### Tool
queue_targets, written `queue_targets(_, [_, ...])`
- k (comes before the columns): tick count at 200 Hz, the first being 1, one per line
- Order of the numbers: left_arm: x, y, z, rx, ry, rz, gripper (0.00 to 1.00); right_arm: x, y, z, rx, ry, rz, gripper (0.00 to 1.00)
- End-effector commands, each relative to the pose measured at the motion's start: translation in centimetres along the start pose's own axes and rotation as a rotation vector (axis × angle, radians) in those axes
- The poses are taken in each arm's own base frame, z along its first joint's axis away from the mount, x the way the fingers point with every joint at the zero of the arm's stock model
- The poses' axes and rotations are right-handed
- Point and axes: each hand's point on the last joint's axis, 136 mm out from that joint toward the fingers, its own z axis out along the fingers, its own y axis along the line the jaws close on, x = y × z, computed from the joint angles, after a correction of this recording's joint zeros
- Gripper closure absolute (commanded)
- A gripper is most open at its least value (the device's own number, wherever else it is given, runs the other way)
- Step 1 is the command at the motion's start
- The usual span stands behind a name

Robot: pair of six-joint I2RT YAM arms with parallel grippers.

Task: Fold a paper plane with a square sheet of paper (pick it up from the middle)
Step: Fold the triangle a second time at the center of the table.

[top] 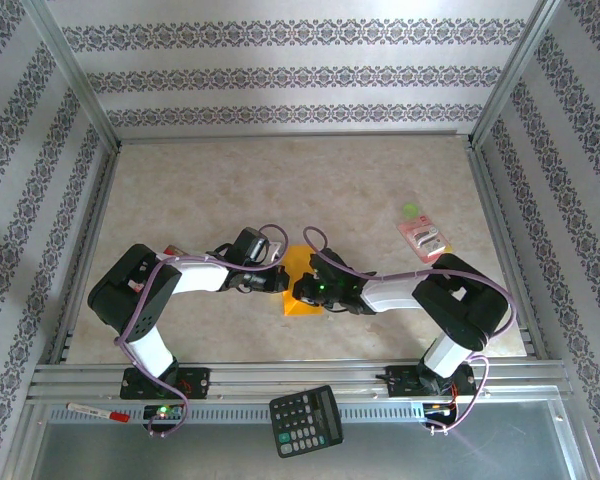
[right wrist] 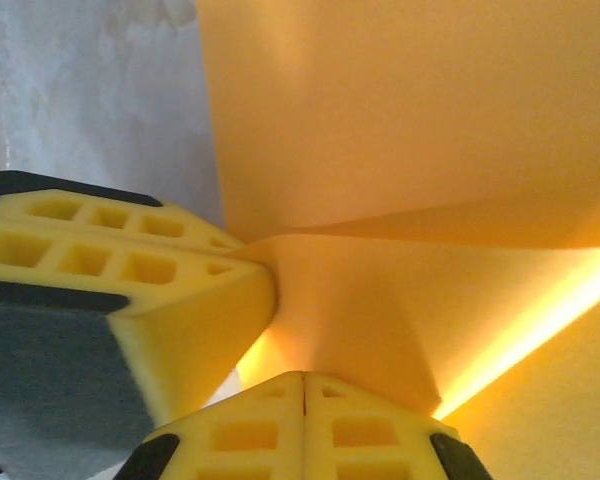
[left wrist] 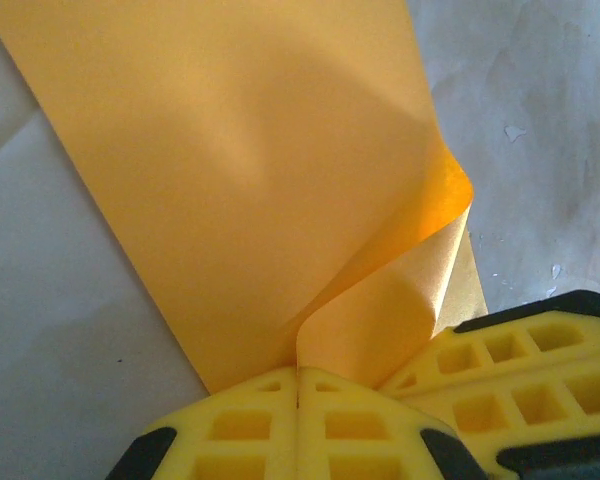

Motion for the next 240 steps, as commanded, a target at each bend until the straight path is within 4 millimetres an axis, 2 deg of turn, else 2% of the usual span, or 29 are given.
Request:
queue_targets(1, [7.3, 7.3, 0.7, -0.276, 0.219, -0.110, 1.00, 0.6, -2.6, -0.1, 0.056, 0.010, 0.027, 1.00])
queue_targets(26, [7.2, 7.4, 0.7, -0.278, 0.220, -0.104, 1.00, 0.3, -2.7, -0.9, 0.048, 0.002, 0.043, 1.00])
queue_targets(63, [7.3, 7.3, 0.9, -0.274, 0.226, -0.104, 1.00, -1.6, 1.1, -2.5, -0.049, -0.040, 0.010, 1.00])
queue_targets(90, [7.4, 7.4, 0.9, -0.274, 0.229, -0.102, 1.00, -2.2, 2.4, -2.3, -0.072, -0.038, -0.009, 1.00])
queue_targets(115, [7.4, 7.3, 0.9, -0.270, 0.231, -0.105, 1.00, -2.8, 2.1, -1.3, -0.056, -0.027, -0.010, 1.00])
queue_targets(154, [7.3, 7.3, 0.9, -0.270, 0.230, -0.100, 1.00, -3.3, -0.7, -0.3, -0.001, -0.017, 0.009, 1.00])
queue_targets(190, [7.4, 7.3, 0.9, -0.270, 0.231, -0.100, 1.00, -2.9, -3.3, -0.5, 0.032, -0.005, 0.045, 1.00])
queue_targets(206, [7.3, 7.3, 0.9, -0.270, 0.233, -0.100, 1.00, -3.3, -2.7, -1.2, 0.008, -0.016, 0.039, 1.00])
queue_targets(240, [7.3, 7.2, 0.9, -0.268, 0.232, -0.099, 1.00, -4.3, 0.4, -2.5, -0.060, -0.041, 0.004, 1.00])
